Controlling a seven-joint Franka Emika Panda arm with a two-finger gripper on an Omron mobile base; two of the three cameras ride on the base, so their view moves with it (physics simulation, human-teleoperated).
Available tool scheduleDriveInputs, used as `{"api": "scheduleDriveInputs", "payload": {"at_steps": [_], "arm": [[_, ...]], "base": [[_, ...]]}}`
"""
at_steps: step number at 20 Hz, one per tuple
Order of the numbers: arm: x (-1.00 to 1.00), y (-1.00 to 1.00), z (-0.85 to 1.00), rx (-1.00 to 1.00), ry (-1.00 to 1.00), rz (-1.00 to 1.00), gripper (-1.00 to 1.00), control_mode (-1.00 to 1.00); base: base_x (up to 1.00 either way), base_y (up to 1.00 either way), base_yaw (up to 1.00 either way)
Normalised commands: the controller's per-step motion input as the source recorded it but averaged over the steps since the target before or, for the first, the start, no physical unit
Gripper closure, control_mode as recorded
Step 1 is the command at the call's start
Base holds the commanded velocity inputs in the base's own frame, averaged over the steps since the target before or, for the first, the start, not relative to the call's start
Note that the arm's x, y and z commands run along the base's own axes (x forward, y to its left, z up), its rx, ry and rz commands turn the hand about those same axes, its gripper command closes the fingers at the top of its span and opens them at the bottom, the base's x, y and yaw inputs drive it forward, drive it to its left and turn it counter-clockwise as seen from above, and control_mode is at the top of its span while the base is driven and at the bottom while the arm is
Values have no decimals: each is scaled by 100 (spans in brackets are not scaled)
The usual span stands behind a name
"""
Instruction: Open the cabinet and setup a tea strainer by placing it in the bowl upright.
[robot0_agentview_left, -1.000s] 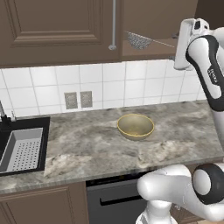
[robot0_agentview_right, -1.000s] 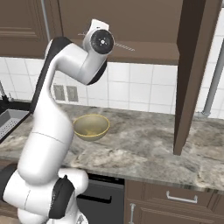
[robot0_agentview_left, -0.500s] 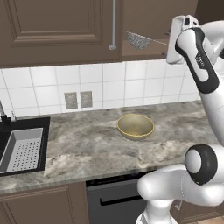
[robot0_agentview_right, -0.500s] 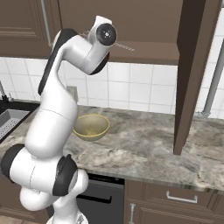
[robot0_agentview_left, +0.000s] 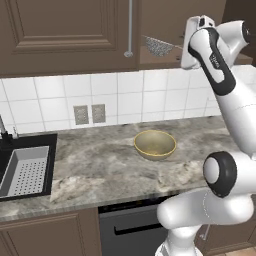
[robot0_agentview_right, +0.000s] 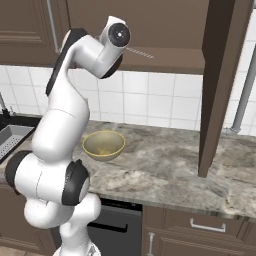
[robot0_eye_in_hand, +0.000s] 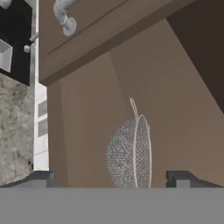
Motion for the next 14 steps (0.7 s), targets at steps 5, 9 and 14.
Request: {"api": "scheduleDriveInputs", "payload": {"at_steps": [5, 9, 14], "arm": [[50, 0, 0, 0, 3, 0, -100, -100], [40, 0, 0, 0, 6, 3, -100, -100], [42, 0, 0, 0, 5, 4, -100, -100]], "base": [[0, 0, 0], [0, 0, 0], [0, 0, 0]]}}
